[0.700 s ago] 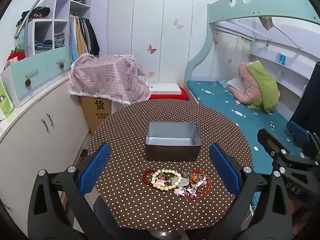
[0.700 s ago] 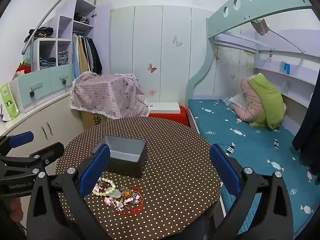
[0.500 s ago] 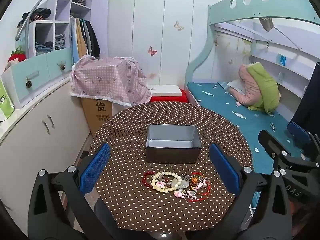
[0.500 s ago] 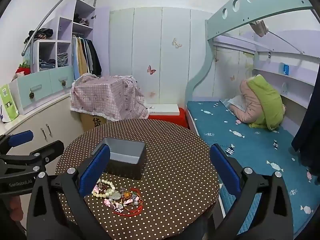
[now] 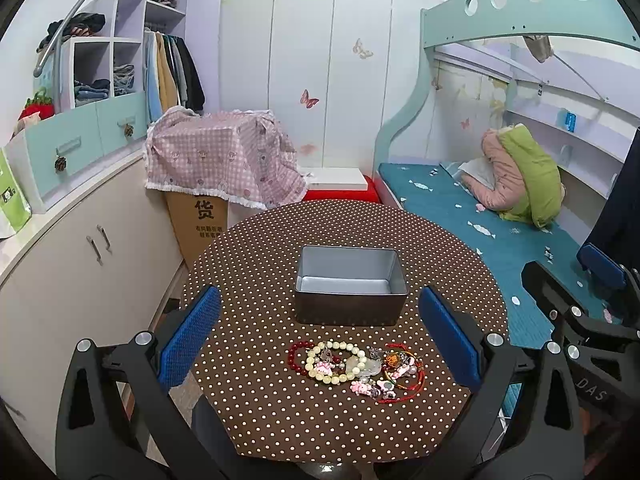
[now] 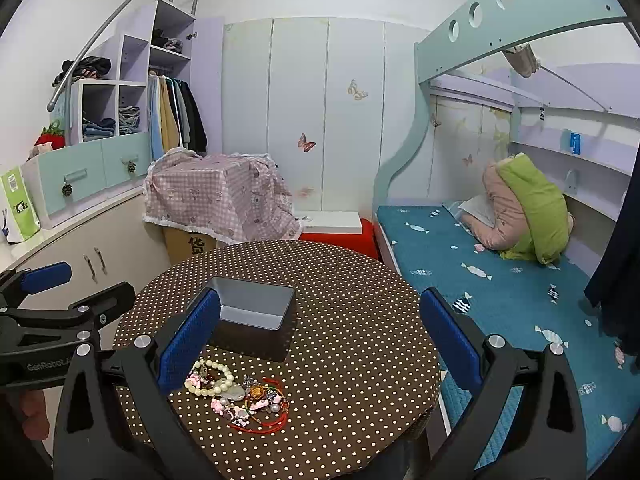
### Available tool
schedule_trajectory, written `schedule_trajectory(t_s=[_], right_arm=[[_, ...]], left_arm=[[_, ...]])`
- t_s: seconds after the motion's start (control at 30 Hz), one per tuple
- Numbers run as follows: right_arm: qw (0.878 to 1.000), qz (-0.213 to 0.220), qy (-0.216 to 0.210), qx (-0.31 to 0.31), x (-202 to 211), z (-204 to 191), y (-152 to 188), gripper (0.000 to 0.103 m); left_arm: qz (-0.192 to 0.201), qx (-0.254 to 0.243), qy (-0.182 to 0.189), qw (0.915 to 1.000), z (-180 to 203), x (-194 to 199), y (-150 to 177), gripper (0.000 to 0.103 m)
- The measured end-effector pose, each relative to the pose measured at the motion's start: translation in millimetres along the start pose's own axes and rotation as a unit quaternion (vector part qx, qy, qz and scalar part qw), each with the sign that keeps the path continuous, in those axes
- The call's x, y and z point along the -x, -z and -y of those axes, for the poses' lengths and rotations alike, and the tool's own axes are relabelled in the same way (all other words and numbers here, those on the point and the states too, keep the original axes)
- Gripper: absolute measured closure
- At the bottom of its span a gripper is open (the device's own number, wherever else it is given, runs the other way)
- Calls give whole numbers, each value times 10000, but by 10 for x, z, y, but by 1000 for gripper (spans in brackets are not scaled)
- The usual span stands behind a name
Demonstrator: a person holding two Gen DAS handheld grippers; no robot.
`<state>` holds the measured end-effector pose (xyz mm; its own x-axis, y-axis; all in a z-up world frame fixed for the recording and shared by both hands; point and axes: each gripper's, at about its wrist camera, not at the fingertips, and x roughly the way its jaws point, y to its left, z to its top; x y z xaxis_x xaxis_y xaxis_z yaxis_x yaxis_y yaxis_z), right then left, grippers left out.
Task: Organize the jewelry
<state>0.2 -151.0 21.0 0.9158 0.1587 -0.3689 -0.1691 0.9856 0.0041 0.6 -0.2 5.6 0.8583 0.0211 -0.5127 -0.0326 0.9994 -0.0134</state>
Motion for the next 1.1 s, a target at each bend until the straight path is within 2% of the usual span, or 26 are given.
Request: schedule_trajectory(t_s=[0.63,1.1], right_arm=[[10000,-72,-49,28,-60,-11,31,7],[9999,-108,75,41,-112,-8,32,7]], left_arm=[[-57,31,-47,10000,-2,-73,36,5],[-157,15,39,9999,2,-175,8,5]])
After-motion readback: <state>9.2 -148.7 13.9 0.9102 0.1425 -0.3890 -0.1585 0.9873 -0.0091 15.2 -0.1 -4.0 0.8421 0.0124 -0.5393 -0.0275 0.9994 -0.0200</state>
